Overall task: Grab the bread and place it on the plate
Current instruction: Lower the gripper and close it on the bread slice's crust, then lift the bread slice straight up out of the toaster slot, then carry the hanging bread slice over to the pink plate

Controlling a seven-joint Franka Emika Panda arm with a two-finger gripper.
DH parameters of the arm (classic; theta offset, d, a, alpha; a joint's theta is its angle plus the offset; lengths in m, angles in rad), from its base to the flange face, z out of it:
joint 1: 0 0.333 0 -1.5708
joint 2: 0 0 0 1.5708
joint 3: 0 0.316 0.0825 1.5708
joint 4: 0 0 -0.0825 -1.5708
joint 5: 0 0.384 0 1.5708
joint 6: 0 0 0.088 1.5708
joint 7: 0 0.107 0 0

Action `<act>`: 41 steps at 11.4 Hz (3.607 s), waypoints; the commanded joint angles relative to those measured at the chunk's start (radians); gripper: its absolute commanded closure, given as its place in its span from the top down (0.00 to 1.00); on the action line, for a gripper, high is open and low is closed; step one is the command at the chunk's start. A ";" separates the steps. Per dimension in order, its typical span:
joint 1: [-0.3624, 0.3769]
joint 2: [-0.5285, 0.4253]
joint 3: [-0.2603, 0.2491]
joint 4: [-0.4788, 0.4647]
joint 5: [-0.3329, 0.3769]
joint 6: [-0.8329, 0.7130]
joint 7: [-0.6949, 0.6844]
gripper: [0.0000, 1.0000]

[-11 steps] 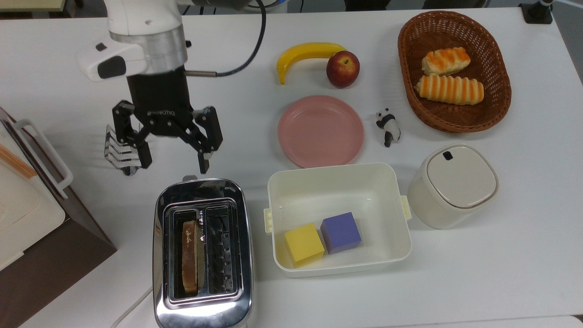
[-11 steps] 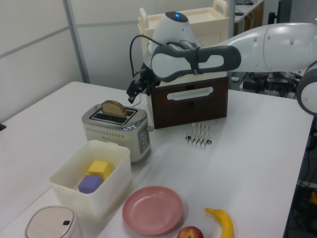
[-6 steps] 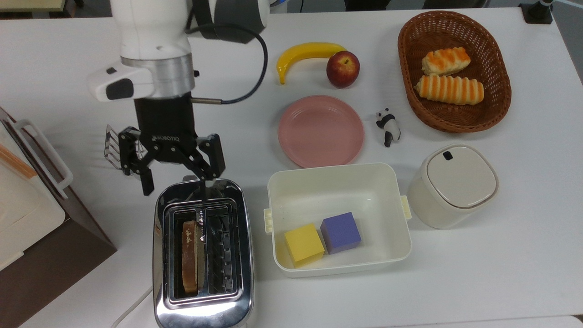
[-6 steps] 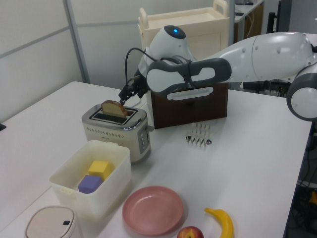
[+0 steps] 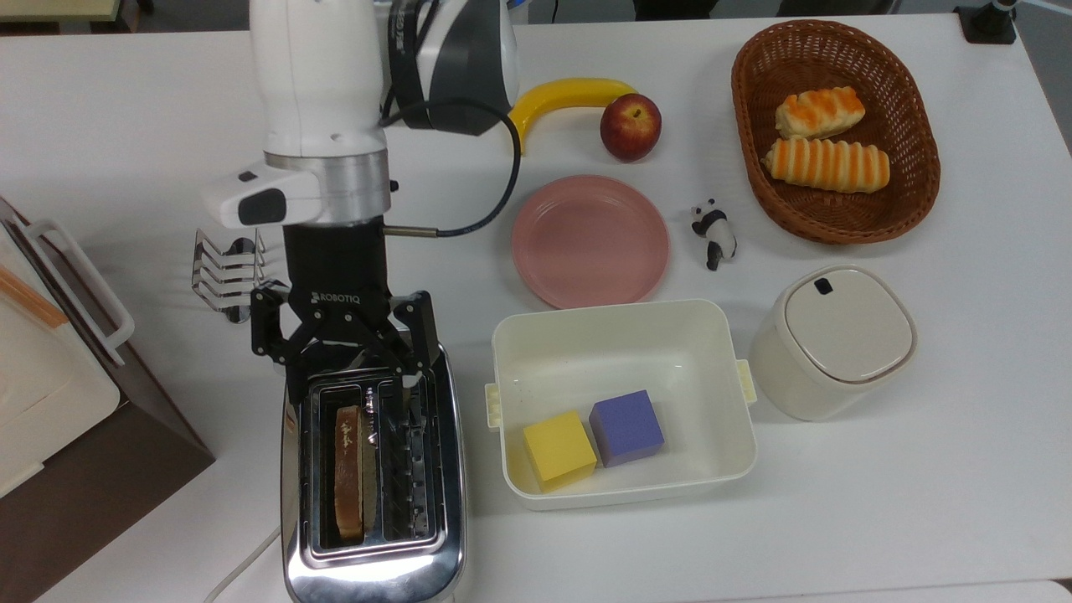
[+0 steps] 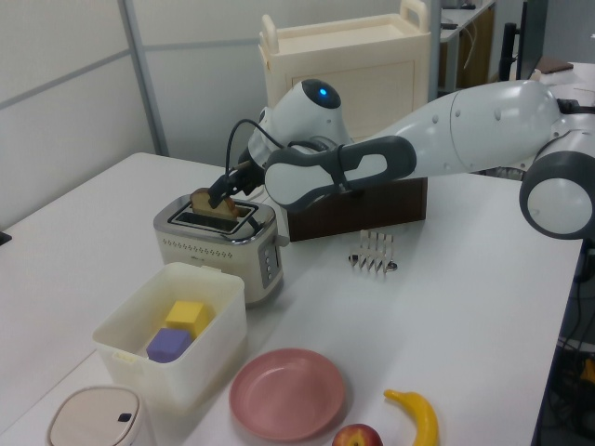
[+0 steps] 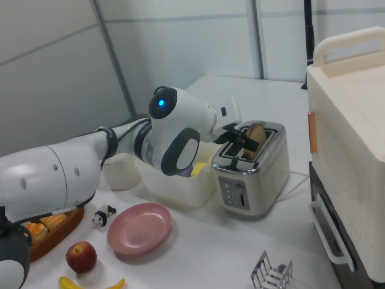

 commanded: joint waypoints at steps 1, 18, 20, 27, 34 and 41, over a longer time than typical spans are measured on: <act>0.013 0.012 -0.003 -0.006 0.011 0.038 0.009 0.80; -0.032 -0.117 -0.003 -0.014 0.290 0.081 0.015 0.00; -0.032 -0.185 -0.003 -0.026 0.290 0.001 0.013 0.00; -0.026 -0.333 -0.013 -0.018 0.124 -0.590 -0.022 0.00; 0.101 -0.307 0.002 -0.066 0.024 -0.946 -0.128 0.00; 0.200 -0.221 0.002 -0.103 -0.035 -0.963 -0.117 0.00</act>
